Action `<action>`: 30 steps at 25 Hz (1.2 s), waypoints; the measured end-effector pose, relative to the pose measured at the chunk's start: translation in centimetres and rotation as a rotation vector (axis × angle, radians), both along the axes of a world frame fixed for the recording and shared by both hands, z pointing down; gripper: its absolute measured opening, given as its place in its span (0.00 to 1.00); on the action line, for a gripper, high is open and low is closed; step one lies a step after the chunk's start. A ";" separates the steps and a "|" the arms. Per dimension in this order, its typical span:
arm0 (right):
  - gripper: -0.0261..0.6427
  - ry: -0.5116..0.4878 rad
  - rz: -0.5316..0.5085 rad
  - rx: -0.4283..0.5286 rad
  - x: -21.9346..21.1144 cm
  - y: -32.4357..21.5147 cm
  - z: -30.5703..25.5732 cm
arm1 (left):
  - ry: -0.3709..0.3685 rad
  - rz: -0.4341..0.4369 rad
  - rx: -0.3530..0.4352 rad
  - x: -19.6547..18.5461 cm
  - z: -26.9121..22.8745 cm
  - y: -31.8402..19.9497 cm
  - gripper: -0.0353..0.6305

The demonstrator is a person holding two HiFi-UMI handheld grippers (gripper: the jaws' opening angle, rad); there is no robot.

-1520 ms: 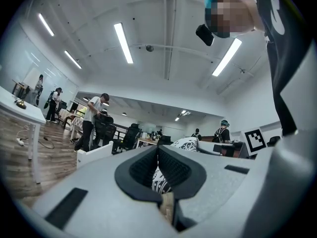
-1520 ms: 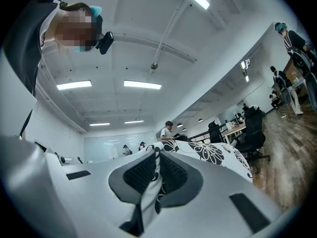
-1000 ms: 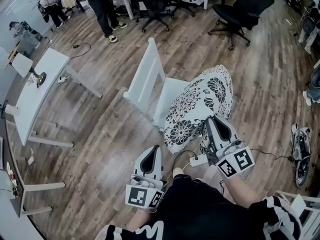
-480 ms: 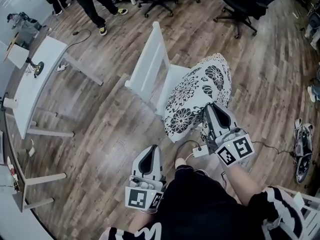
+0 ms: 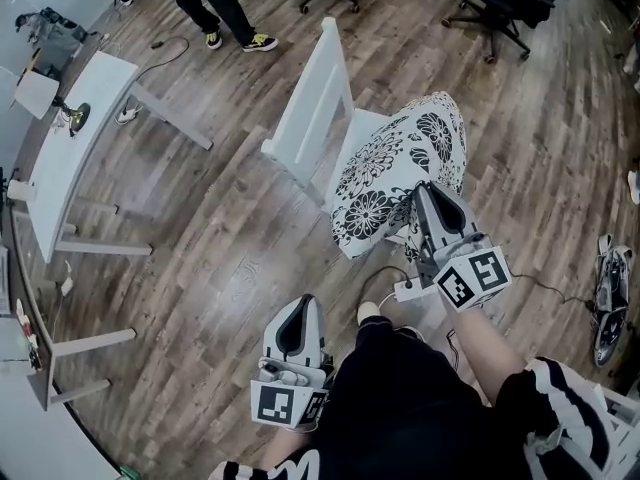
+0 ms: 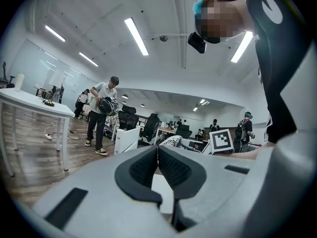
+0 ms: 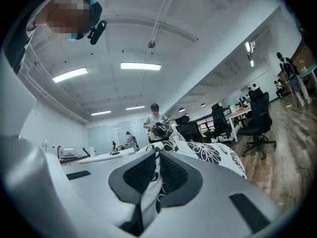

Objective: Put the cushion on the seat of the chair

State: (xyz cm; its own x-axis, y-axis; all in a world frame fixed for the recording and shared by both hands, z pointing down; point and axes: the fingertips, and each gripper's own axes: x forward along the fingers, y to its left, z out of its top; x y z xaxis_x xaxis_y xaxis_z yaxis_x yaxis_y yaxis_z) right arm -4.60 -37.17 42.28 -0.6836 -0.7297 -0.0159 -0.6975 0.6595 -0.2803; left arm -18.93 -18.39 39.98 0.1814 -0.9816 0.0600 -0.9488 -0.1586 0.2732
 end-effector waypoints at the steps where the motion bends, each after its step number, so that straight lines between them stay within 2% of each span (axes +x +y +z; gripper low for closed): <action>1: 0.09 0.002 -0.001 0.001 -0.2 -0.2 0.2 | -0.003 -0.008 -0.010 -0.2 0.3 0.2 0.06; 5: 0.09 0.010 -0.004 0.001 -0.9 -0.8 1.4 | -0.031 -0.028 -0.058 -1.0 2.0 1.5 0.06; 12: 0.09 0.044 0.001 -0.005 -1.5 -2.0 3.7 | -0.031 -0.062 -0.092 -1.8 3.3 2.6 0.06; 18: 0.09 0.079 0.003 -0.023 -2.0 -2.8 6.1 | -0.033 -0.049 -0.071 -1.5 3.2 2.9 0.06; 30: 0.09 0.145 -0.029 -0.053 -3.1 -3.2 10.6 | 0.000 -0.096 -0.114 -2.5 5.2 4.3 0.06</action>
State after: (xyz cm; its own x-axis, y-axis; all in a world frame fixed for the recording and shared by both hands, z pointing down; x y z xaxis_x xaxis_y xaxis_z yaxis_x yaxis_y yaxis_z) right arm -7.67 -40.42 52.87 -0.6966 -0.7069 0.1227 -0.7141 0.6669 -0.2128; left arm -21.40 -14.11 45.16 0.0868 -0.9812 0.1722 -0.9581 -0.0349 0.2842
